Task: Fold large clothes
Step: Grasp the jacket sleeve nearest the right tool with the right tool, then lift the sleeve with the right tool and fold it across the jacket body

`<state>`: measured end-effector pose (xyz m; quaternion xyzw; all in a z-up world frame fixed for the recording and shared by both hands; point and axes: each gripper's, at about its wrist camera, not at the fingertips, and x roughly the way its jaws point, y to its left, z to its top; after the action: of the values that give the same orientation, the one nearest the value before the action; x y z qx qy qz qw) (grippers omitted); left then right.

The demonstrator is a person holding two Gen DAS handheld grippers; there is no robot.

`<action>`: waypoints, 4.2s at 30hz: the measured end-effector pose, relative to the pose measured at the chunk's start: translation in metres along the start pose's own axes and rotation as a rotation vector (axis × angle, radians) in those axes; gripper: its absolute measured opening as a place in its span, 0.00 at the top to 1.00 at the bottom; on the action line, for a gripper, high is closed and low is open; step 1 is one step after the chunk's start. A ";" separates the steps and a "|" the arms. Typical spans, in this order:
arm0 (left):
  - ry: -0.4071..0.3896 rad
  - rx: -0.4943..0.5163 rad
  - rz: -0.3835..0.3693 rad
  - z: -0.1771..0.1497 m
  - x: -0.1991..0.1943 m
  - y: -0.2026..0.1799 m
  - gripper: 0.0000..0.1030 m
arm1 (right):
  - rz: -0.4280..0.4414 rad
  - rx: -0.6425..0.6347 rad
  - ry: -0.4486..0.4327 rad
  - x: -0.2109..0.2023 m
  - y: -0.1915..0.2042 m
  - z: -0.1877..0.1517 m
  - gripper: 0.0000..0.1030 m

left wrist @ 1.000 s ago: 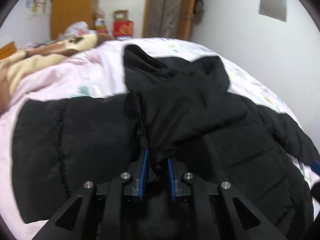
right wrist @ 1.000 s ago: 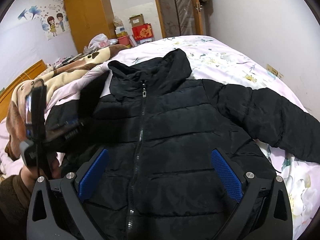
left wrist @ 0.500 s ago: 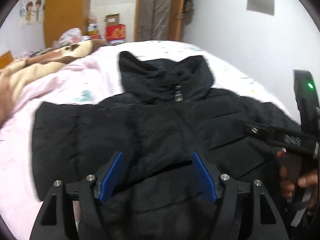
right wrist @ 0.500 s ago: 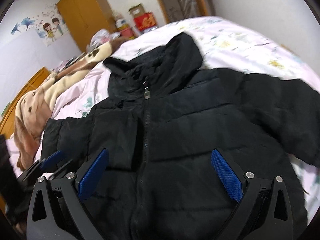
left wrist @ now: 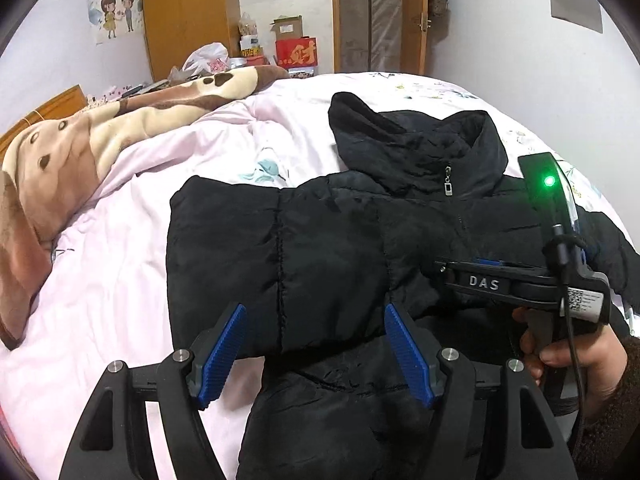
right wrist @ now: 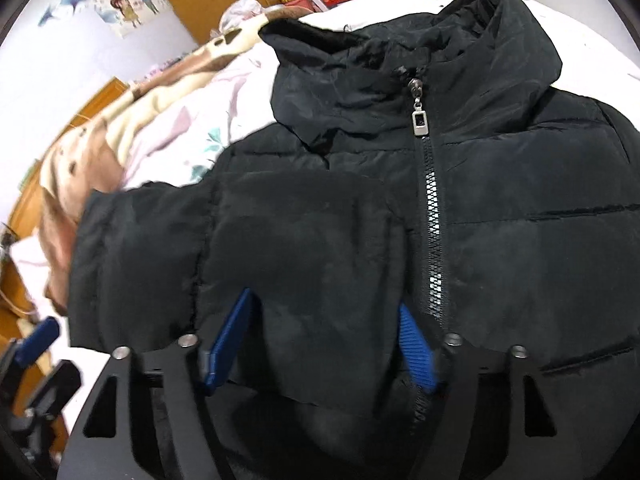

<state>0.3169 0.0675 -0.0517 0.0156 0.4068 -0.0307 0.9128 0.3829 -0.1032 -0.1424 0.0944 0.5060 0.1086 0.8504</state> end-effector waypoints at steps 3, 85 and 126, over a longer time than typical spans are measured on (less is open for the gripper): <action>0.012 0.000 0.028 0.001 0.003 0.001 0.31 | -0.009 0.016 -0.008 -0.003 -0.001 0.001 0.65; 0.027 0.075 -0.219 0.014 -0.029 -0.166 0.16 | -0.491 0.687 -0.433 -0.363 -0.315 -0.198 0.37; 0.064 0.084 -0.287 0.010 -0.023 -0.205 0.16 | -0.341 0.554 -0.666 -0.413 -0.324 -0.149 0.91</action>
<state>0.2952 -0.1365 -0.0285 -0.0035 0.4321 -0.1772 0.8842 0.0883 -0.5214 0.0468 0.2631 0.2238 -0.2082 0.9151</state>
